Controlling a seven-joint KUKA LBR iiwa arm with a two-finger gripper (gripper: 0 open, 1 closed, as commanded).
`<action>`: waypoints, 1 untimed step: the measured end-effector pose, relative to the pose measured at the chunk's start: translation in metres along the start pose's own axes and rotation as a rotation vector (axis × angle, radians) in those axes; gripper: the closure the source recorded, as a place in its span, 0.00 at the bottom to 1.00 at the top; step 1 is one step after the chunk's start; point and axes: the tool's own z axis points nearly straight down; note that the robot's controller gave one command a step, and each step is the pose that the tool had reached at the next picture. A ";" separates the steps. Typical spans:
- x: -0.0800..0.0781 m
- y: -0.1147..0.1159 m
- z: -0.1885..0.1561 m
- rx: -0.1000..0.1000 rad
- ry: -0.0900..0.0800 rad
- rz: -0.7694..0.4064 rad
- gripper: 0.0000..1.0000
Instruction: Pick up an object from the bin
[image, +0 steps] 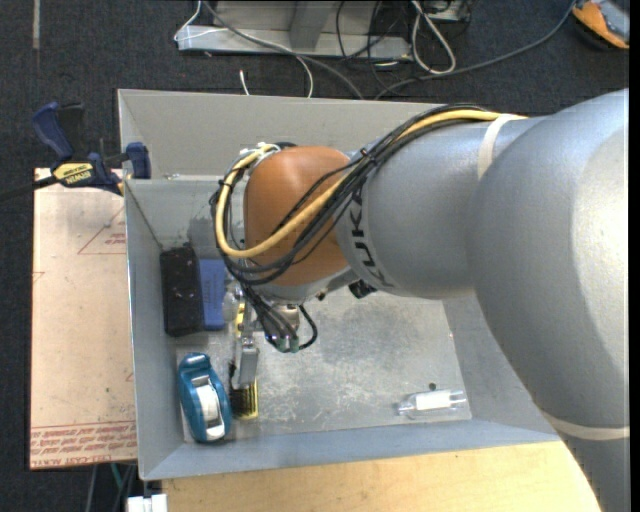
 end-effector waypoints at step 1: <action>-0.002 -0.001 -0.005 -0.001 -0.007 0.004 0.00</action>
Offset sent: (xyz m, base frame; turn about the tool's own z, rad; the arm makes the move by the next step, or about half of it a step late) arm -0.0266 -0.0159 -0.0688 -0.4567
